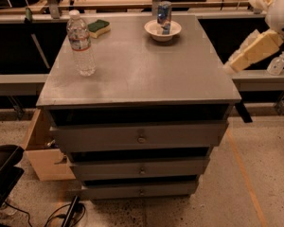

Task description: Pick redbull can from paper bowl and place on counter

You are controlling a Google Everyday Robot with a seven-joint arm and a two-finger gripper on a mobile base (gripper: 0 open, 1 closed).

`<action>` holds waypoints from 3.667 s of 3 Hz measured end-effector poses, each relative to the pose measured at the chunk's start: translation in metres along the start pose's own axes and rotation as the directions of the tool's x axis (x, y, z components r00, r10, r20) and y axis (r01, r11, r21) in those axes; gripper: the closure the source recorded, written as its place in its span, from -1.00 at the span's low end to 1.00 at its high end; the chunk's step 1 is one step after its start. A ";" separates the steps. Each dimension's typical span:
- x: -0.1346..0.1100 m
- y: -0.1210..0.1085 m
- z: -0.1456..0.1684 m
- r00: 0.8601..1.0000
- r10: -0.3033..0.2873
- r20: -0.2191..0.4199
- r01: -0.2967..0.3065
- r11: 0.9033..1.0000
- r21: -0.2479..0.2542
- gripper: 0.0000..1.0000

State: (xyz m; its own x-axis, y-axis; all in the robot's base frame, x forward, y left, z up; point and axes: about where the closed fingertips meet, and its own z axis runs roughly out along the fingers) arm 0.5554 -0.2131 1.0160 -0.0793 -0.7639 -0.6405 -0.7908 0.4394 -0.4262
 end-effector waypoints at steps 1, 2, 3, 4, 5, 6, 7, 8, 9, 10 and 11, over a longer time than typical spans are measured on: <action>-0.027 -0.043 0.029 0.961 0.066 0.268 -0.086 0.994 0.063 -1.00; -0.052 -0.077 0.039 0.879 0.146 0.453 -0.235 0.961 0.146 -1.00; -0.055 -0.092 0.033 0.877 0.131 0.462 -0.246 0.948 0.200 -1.00; -0.055 -0.091 0.034 0.878 0.131 0.460 -0.243 0.951 0.194 -1.00; -0.045 -0.114 0.065 0.838 0.192 0.511 -0.317 0.933 0.168 -1.00; -0.020 -0.154 0.113 0.790 0.297 0.537 -0.438 0.886 0.154 -1.00; 0.001 -0.190 0.155 0.770 0.376 0.516 -0.511 0.847 0.147 -1.00; 0.014 -0.219 0.189 0.771 0.416 0.482 -0.541 0.827 0.152 -1.00; 0.014 -0.242 0.218 0.764 0.424 0.486 -0.549 0.823 0.145 -1.00; 0.006 -0.256 0.238 0.754 0.414 0.510 -0.546 0.826 0.138 -1.00; -0.004 -0.263 0.252 0.738 0.403 0.542 -0.546 0.828 0.127 -1.00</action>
Offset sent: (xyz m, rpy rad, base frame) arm 0.1230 0.0151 0.0503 0.6654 -0.3662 -0.2177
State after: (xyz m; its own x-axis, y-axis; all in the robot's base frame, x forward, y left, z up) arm 0.9165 -0.2060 0.9696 -0.0483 -0.1303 -0.9903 -0.5342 0.8411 -0.0846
